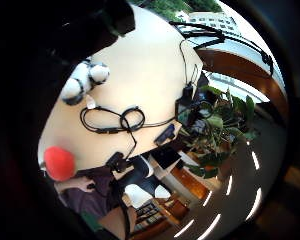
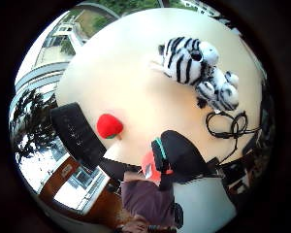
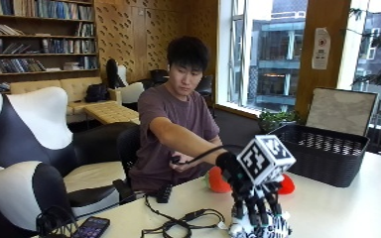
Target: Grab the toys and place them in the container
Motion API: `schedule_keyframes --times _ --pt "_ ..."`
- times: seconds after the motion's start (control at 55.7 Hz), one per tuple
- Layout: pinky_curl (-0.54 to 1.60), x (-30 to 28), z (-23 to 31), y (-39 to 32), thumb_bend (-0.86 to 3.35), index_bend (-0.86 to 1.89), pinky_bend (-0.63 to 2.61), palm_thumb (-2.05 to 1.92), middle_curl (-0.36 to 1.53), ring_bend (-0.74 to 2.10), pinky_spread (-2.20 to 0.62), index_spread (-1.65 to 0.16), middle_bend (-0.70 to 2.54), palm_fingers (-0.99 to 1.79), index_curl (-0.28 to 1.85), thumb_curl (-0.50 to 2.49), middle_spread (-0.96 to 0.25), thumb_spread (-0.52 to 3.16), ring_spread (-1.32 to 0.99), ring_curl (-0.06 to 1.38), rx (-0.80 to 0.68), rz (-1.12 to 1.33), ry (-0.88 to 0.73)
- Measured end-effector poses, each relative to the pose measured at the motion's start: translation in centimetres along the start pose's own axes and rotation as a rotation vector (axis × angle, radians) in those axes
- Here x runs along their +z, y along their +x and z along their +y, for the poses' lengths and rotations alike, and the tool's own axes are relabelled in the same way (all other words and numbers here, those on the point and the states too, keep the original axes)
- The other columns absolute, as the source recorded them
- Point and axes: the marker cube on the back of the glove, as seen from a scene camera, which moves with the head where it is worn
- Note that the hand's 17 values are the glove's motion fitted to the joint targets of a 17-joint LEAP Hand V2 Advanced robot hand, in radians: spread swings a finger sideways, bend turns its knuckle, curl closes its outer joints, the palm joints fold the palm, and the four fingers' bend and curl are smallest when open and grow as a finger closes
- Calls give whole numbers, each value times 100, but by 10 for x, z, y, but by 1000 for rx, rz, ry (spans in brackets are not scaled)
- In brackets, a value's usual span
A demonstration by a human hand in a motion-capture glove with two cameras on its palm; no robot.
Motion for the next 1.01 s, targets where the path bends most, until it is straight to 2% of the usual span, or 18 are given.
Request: schedule_keyframes --times 0.09,0.197,0.251,0.305,0.359,0.485,0.574,0.718,1.005 --pt "37 57 -28 -6 4 5 103 13 33 64 0 -9 21 -25 15 30 9 128 0 26 -34 -18 -75" --pt "36 76 -45 -6 2 2 99 16 34 65 1 -7 22 -19 13 32 11 125 1 27 -57 -114 34" --pt "35 77 -49 -3 6 1 96 25 38 82 0 -6 33 4 11 34 5 126 -6 31 -45 -138 63" --pt "34 79 -52 -2 10 0 97 34 39 103 -4 -6 34 16 9 36 2 128 -14 35 -32 -162 97" --pt "35 80 -54 -2 16 0 106 45 40 123 -14 -6 38 39 6 39 -1 131 -21 40 -34 -201 131" --pt "43 82 -57 -6 22 8 126 63 48 135 -27 -7 53 58 3 49 -11 121 -30 47 -18 -277 242" --pt "43 75 -51 -12 24 13 122 72 57 141 -31 -9 75 75 0 57 -18 106 -32 50 -16 -302 247" --pt "45 27 -13 -37 25 21 114 76 67 142 -34 -15 92 84 -1 68 -23 86 -31 53 -128 -310 248" --pt "48 -149 120 -135 25 23 110 76 75 140 -37 -24 95 84 -1 86 -26 54 -31 55 -314 -120 518"
